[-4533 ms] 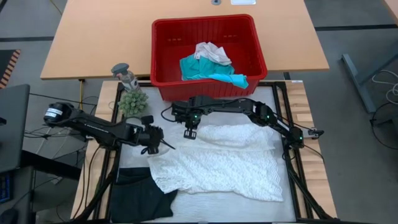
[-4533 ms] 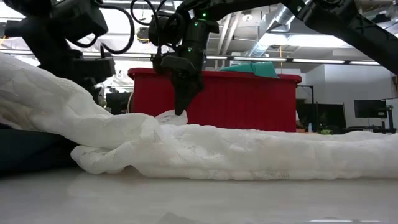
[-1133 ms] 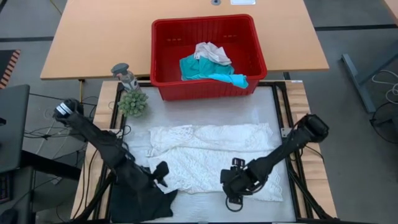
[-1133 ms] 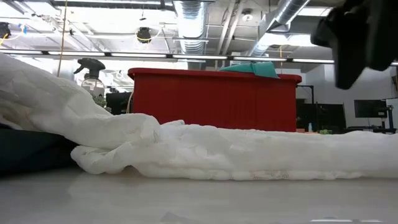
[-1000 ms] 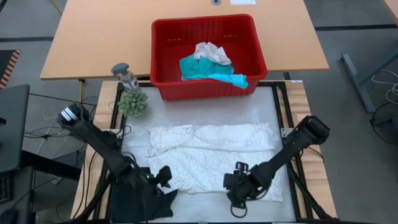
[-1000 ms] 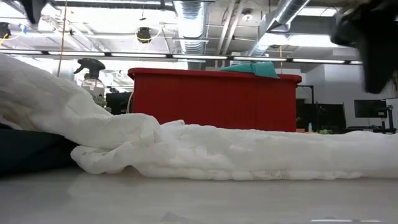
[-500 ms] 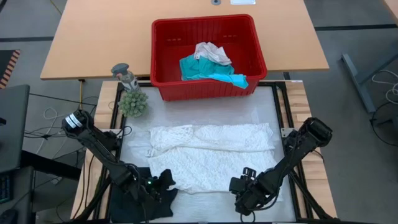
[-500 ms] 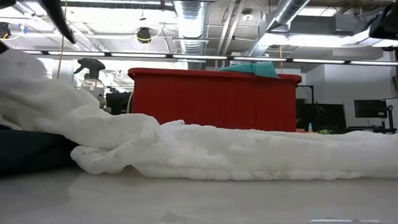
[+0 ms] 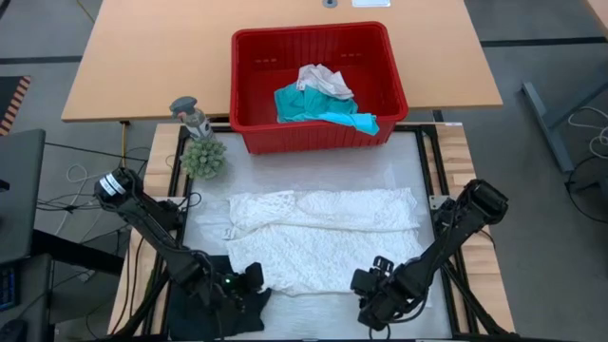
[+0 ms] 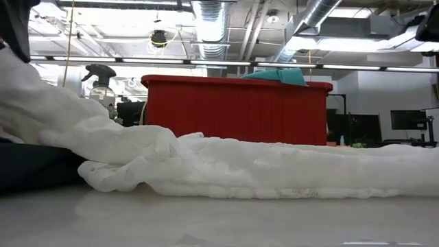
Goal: Fold Laundry from Bin
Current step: Fold the white dress
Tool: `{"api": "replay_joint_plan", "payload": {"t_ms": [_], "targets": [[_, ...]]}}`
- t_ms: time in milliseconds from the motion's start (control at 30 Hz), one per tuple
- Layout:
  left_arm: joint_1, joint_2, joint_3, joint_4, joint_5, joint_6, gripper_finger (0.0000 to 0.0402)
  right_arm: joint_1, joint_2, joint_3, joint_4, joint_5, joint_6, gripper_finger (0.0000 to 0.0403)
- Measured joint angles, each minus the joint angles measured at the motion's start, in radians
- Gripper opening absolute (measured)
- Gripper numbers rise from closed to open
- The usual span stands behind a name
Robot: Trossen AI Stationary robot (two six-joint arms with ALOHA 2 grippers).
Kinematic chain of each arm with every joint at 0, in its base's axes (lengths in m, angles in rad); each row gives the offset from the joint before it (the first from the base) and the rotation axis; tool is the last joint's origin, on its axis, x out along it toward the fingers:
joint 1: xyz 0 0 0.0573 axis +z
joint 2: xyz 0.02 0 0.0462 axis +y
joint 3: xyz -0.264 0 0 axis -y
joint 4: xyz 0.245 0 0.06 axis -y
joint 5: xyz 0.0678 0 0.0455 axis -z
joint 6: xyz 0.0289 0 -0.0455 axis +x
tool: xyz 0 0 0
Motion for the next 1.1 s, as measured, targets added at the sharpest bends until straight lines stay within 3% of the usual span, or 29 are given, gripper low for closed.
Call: {"api": "replay_joint_plan", "payload": {"t_ms": [233, 367, 700, 933, 1100], "targets": [[0.002, -0.043, 0.015, -0.081, -0.154, -0.180, 0.0000, 0.011, 0.000, 0.000, -0.056, 0.000, 0.115, 0.0244], [0.005, -0.095, 0.040, -0.156, -0.186, -0.308, 0.0000, 0.036, 0.000, 0.000, -0.083, -0.001, 0.131, 0.0245], [0.086, -0.233, 0.034, -0.272, -0.156, -0.659, 0.0000, 0.109, 0.000, 0.000, -0.174, -0.009, 0.216, 0.0245], [0.141, -0.245, -0.009, -0.258, -0.017, -0.728, 0.0000, 0.147, 0.000, 0.000, -0.178, -0.009, 0.238, 0.0245], [0.150, -0.244, -0.034, -0.255, -0.020, -0.734, 0.0000, 0.168, 0.029, -0.025, -0.148, -0.012, 0.239, 0.0245]]}}
